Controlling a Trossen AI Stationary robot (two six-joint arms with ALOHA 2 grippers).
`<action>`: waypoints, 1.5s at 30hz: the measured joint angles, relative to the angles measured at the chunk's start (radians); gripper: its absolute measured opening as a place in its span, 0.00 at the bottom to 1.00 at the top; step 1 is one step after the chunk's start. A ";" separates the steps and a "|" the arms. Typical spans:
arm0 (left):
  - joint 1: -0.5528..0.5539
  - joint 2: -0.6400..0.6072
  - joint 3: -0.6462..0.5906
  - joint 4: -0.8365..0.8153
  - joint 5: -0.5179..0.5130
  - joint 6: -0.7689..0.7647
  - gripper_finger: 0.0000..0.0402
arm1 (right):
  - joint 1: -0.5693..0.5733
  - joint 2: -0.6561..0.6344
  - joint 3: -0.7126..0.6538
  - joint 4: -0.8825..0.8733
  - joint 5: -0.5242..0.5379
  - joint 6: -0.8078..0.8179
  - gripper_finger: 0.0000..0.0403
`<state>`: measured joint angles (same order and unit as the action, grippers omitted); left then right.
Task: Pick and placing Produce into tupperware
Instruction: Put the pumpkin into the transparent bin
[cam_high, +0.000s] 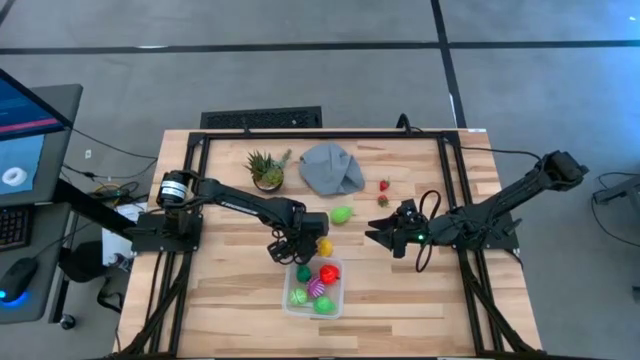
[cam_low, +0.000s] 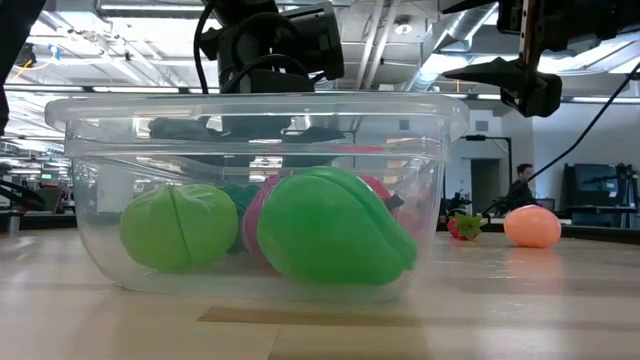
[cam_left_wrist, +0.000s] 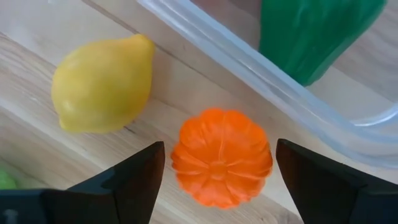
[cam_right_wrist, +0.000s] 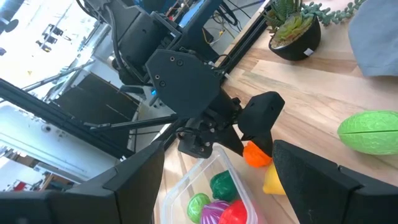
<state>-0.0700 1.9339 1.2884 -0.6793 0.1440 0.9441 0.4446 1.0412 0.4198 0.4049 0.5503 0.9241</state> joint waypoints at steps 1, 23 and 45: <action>0.000 0.000 0.000 -0.002 0.000 0.008 0.75 | 0.000 0.000 0.000 0.000 0.000 0.000 0.80; 0.001 0.063 0.026 -0.047 -0.020 0.034 0.75 | 0.000 0.000 0.000 -0.009 0.000 0.002 0.80; 0.028 0.064 0.029 -0.052 -0.023 -0.025 0.61 | 0.000 0.000 0.000 -0.015 0.000 0.003 0.80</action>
<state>-0.0419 1.9976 1.3178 -0.7315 0.1212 0.9191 0.4446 1.0409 0.4194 0.3897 0.5503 0.9268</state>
